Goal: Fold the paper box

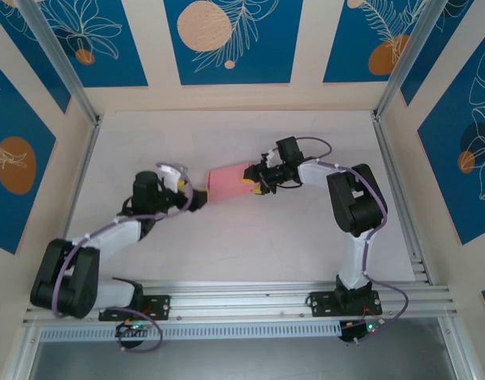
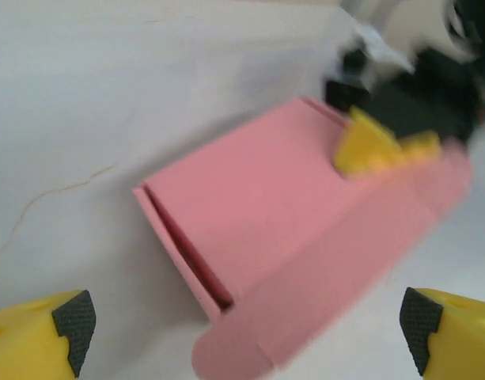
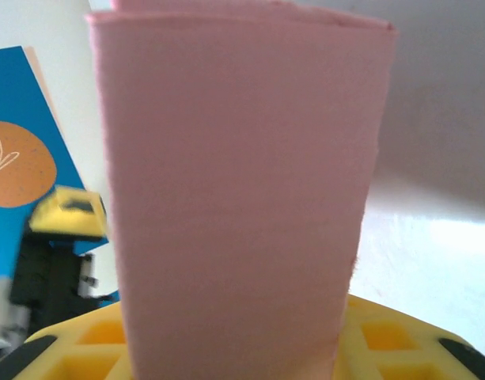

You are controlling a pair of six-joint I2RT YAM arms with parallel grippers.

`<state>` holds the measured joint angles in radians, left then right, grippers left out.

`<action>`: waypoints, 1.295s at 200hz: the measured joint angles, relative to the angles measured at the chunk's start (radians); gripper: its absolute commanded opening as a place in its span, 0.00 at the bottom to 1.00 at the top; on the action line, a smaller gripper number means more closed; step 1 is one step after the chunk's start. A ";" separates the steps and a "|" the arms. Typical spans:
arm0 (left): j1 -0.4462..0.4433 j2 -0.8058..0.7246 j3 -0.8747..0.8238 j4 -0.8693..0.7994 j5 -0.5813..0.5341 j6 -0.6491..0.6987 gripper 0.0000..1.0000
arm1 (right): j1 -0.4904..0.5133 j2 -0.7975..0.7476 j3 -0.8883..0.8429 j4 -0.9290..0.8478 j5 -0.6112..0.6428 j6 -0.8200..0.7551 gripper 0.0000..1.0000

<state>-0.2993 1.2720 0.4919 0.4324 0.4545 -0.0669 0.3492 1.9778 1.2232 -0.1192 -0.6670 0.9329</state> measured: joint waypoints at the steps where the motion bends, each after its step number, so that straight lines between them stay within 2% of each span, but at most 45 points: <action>1: -0.006 -0.005 -0.003 0.000 -0.002 0.013 1.00 | -0.001 -0.001 0.001 -0.003 -0.002 0.001 0.40; 31: -0.203 -0.138 -0.042 -0.001 -0.093 0.357 1.00 | -0.024 -0.023 0.018 -0.113 -0.073 0.023 0.40; 53: -0.314 -0.163 -0.039 -0.011 -0.202 0.542 1.00 | -0.023 -0.029 0.019 -0.204 -0.116 0.029 0.41; 83: -0.442 -0.048 0.005 -0.076 -0.368 0.747 1.00 | -0.015 -0.043 0.019 -0.336 -0.144 0.024 0.41; 109: -0.499 0.072 0.054 -0.114 -0.491 0.863 1.00 | -0.013 -0.072 0.018 -0.427 -0.153 0.003 0.43; 134: -0.509 0.140 0.103 -0.142 -0.575 0.921 0.89 | -0.010 -0.083 0.009 -0.473 -0.160 -0.014 0.48; 159: -0.511 0.163 0.135 -0.161 -0.626 0.944 0.67 | -0.010 -0.083 -0.002 -0.504 -0.160 -0.028 0.54; 186: -0.511 0.170 0.163 -0.197 -0.640 0.947 0.52 | -0.009 -0.083 -0.003 -0.513 -0.161 -0.048 0.63; 203: -0.511 0.170 0.186 -0.235 -0.639 0.949 0.49 | -0.009 -0.083 -0.008 -0.521 -0.160 -0.059 0.69; 226: -0.511 0.170 0.239 -0.333 -0.625 0.930 0.46 | -0.017 -0.085 -0.009 -0.530 -0.154 -0.077 0.72; 259: -0.499 0.182 0.378 -0.553 -0.562 0.880 0.46 | -0.052 -0.122 -0.029 -0.541 -0.138 -0.102 0.77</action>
<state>-0.7982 1.4540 0.8703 -0.1207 -0.1074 0.8135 0.2974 1.8553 1.1938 -0.6605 -0.8051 0.8307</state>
